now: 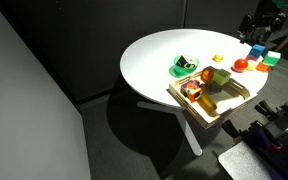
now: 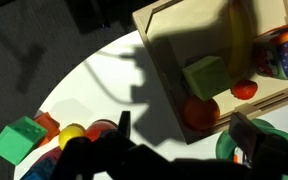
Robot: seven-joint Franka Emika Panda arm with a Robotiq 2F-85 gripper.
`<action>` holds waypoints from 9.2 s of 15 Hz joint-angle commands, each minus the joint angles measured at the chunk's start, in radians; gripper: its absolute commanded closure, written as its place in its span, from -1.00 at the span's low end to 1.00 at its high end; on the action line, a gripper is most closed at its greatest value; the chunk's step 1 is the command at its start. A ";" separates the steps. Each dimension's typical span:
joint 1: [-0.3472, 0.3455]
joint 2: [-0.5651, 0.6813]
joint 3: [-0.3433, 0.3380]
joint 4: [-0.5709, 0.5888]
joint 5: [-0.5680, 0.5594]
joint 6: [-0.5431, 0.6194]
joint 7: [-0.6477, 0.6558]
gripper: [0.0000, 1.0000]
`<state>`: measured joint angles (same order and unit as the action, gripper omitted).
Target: Put the big red apple on top of the two stacked toy blocks in the box
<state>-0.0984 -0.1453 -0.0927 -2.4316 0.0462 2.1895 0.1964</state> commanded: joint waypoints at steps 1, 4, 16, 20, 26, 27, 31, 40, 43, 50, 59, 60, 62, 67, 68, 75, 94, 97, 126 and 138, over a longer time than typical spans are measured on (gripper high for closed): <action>-0.003 0.000 0.003 0.001 0.000 -0.002 -0.001 -1.00; -0.003 0.000 0.003 0.001 0.000 -0.002 -0.001 -1.00; -0.079 0.079 -0.076 0.080 0.007 0.048 -0.017 -1.00; -0.093 0.137 -0.100 0.122 0.018 0.116 -0.038 -1.00; -0.097 0.262 -0.117 0.204 0.014 0.174 -0.022 -1.00; -0.097 0.281 -0.118 0.218 0.012 0.176 -0.018 -1.00; -0.093 0.372 -0.127 0.281 -0.005 0.170 0.010 -1.00; -0.086 0.480 -0.138 0.346 -0.012 0.159 0.030 -1.00; -0.089 0.472 -0.131 0.315 -0.001 0.176 0.006 -1.00; -0.088 0.476 -0.130 0.315 -0.001 0.178 0.006 -1.00; -0.081 0.532 -0.129 0.295 -0.007 0.290 0.009 -1.00; -0.080 0.541 -0.128 0.293 -0.006 0.309 0.008 -1.00; -0.080 0.560 -0.126 0.292 -0.002 0.334 0.005 -1.00; -0.083 0.594 -0.117 0.289 0.006 0.370 -0.004 -1.00; -0.082 0.600 -0.118 0.288 0.004 0.372 -0.003 -1.00; -0.080 0.631 -0.123 0.285 -0.003 0.388 -0.002 -1.00; -0.045 0.557 -0.139 0.221 -0.057 0.388 -0.027 -0.05; -0.029 0.507 -0.146 0.201 -0.091 0.350 -0.018 -0.05; 0.057 0.110 0.041 -0.052 -0.246 0.279 -0.054 -0.05; 0.095 0.119 0.091 -0.080 -0.222 0.287 -0.161 -0.05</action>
<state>-0.0099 -0.0102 -0.0081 -2.4968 -0.1971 2.4739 0.0787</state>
